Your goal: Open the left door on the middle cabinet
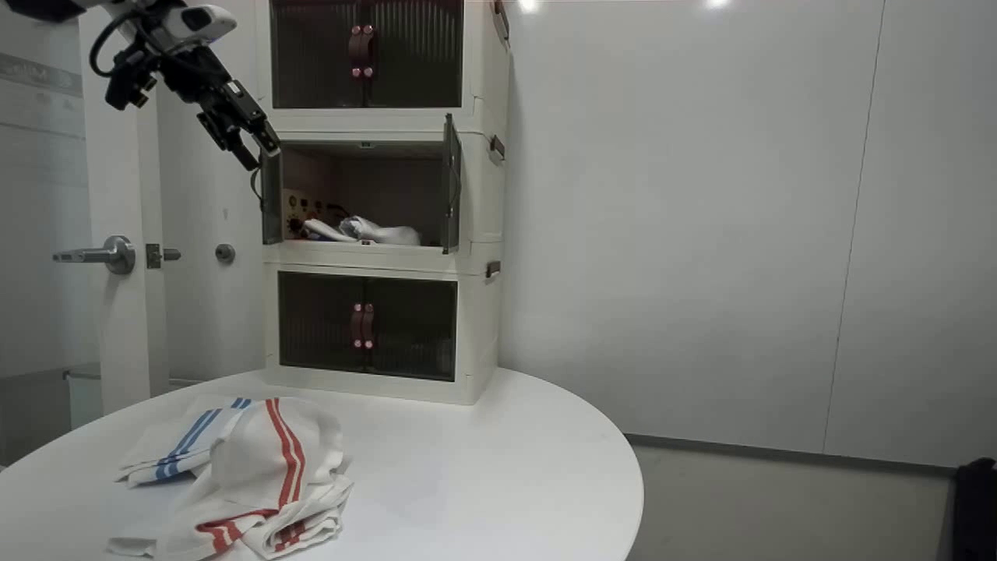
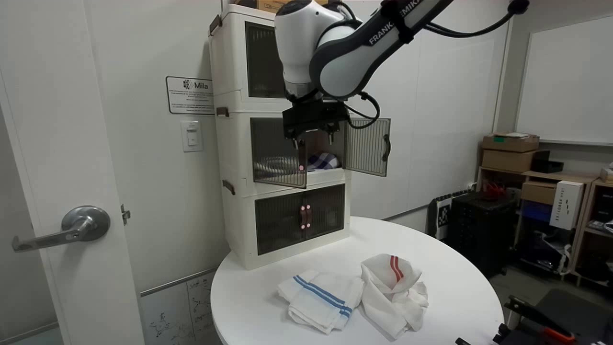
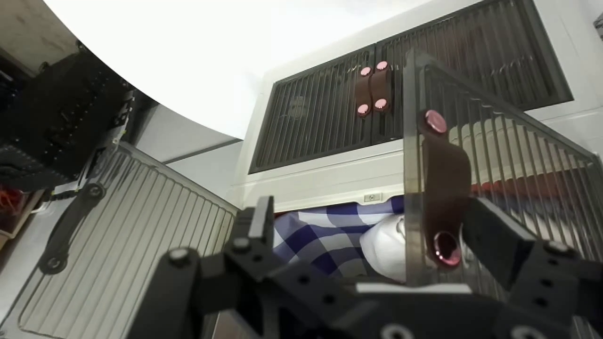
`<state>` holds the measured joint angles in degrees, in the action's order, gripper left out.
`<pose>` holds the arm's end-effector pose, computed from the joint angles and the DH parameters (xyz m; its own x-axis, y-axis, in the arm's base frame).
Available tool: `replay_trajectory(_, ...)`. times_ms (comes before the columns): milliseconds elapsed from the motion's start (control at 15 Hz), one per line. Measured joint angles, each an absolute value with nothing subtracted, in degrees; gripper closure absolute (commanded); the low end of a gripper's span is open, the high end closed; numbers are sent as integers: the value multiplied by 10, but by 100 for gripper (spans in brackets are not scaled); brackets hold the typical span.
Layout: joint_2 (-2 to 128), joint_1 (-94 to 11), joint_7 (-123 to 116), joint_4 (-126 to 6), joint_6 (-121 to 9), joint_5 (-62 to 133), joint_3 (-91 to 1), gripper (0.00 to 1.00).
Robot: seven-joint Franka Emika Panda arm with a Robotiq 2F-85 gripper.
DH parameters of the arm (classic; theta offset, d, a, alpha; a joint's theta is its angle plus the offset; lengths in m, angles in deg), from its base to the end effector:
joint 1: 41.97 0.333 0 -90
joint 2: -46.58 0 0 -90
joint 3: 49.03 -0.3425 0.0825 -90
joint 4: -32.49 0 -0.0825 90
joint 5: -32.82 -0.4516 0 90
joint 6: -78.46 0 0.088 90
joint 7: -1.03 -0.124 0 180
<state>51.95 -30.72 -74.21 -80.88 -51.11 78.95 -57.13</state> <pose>0.6377 0.1920 0.4271 0.7150 -0.3441 0.6086 -0.5214 -0.8424 0.1362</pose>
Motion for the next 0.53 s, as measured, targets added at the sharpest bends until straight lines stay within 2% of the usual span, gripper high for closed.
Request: replay_trajectory(533,496,-316,-654,-809,-511,693,-570,0)
